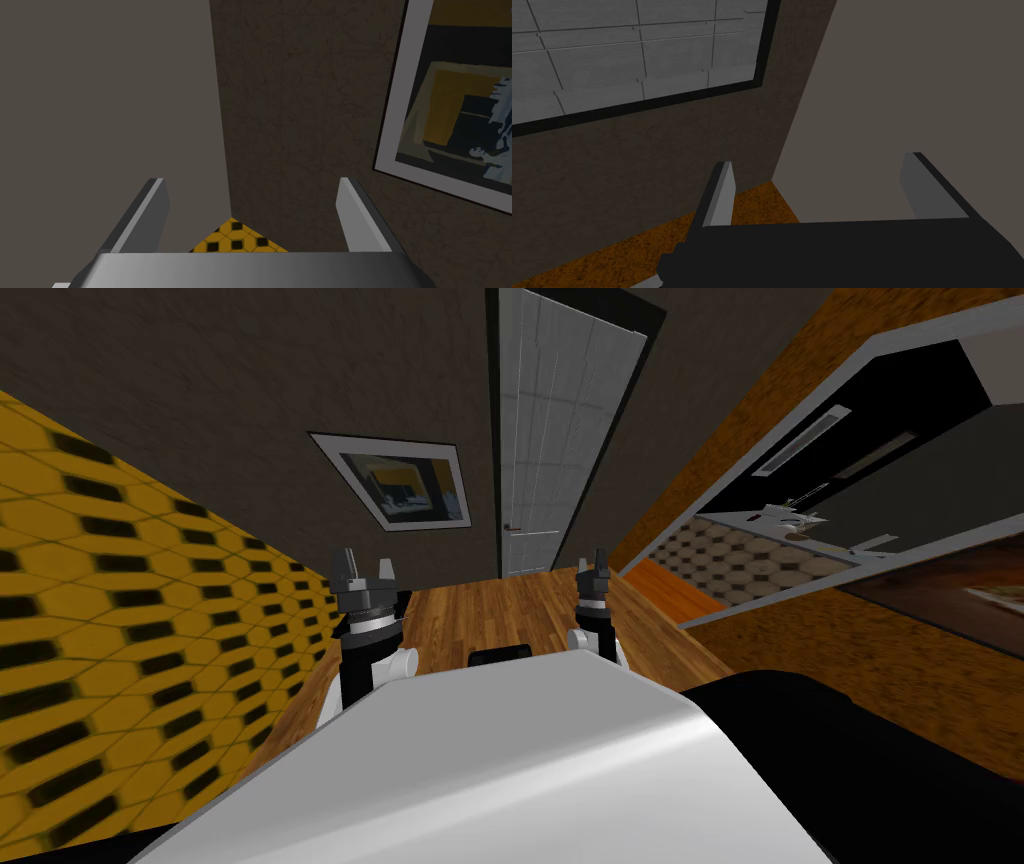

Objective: Pull the door open

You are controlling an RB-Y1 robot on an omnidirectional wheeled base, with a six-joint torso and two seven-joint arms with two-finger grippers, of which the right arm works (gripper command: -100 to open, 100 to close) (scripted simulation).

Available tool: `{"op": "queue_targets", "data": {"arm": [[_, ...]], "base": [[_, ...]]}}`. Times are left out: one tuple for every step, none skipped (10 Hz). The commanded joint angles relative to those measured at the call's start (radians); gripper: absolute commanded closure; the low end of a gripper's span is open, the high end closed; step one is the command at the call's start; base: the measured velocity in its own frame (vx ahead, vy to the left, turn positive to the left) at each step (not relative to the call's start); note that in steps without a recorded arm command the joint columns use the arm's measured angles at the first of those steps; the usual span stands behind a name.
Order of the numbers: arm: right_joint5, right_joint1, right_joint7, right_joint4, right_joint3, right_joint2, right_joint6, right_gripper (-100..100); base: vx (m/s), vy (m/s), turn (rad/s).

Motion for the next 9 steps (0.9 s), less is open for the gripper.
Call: {"op": "queue_targets", "data": {"arm": [[0.004, -0.011, -0.008, 0.032, -0.003, -0.007, -0.008, -100], [0.007, -0.019, -0.014, 0.053, -0.004, -0.011, -0.013, -100], [0.009, -0.026, -0.019, 0.073, -0.006, -0.015, -0.018, -100], [0.013, -0.035, -0.026, 0.100, -0.008, -0.019, -0.025, -100], [0.015, -0.041, -0.029, 0.115, -0.009, -0.022, -0.029, -100], [0.018, -0.051, -0.037, 0.144, -0.012, -0.026, -0.036, -100], [0.020, -0.056, -0.041, 0.159, -0.013, -0.029, -0.040, -100], [0.023, -0.063, -0.046, 0.178, -0.014, -0.032, -0.045, -100], [0.025, -0.070, -0.050, 0.196, -0.016, -0.034, -0.049, -100]], "base": [[0.007, 0.074, 0.038], [0.141, 0.010, 0.026], [0.158, -0.029, 0.028], [0.148, -0.014, 0.038], [0.143, -0.009, 0.022], [0.157, 0.003, 0.030], [0.117, 0.011, 0.030], [0.079, 0.015, 0.019], [0.075, 0.007, 0.023]]}}
